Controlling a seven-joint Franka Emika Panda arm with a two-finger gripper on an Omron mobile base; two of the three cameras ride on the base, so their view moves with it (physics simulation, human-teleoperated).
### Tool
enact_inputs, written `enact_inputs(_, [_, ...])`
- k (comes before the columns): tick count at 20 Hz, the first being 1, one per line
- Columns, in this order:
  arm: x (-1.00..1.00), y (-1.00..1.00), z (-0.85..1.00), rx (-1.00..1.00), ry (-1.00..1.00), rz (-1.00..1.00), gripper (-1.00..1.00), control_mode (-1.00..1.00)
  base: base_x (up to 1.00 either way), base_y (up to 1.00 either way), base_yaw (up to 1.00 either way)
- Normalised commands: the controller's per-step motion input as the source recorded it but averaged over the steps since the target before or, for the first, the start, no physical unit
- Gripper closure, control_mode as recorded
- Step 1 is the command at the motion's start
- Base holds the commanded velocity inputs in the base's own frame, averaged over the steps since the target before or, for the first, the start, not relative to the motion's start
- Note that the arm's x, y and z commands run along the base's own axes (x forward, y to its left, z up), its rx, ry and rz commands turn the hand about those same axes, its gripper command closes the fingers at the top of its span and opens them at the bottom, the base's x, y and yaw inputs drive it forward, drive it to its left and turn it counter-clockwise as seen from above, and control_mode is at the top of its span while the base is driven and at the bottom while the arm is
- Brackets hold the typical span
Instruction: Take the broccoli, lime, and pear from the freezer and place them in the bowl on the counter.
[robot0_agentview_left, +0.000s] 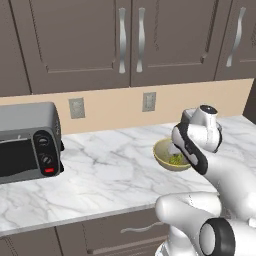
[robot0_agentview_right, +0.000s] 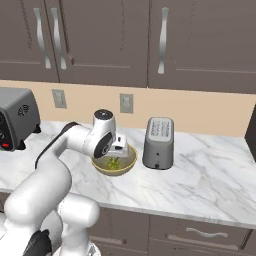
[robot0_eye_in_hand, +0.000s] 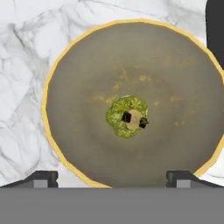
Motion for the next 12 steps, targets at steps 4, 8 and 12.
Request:
enact_inputs(4, [-0.87,0.03,0.46,0.0,0.0,0.0,-1.0,-1.0,0.0,0.0,0.0])
enact_inputs(8, [-0.82,0.15,0.48,0.0,0.0,0.0,-1.0,-1.0,0.0,0.0,0.0])
enact_inputs(12, [-0.66,0.3,0.55,0.0,0.0,0.0,-1.0,-1.0,0.0,0.0,0.0])
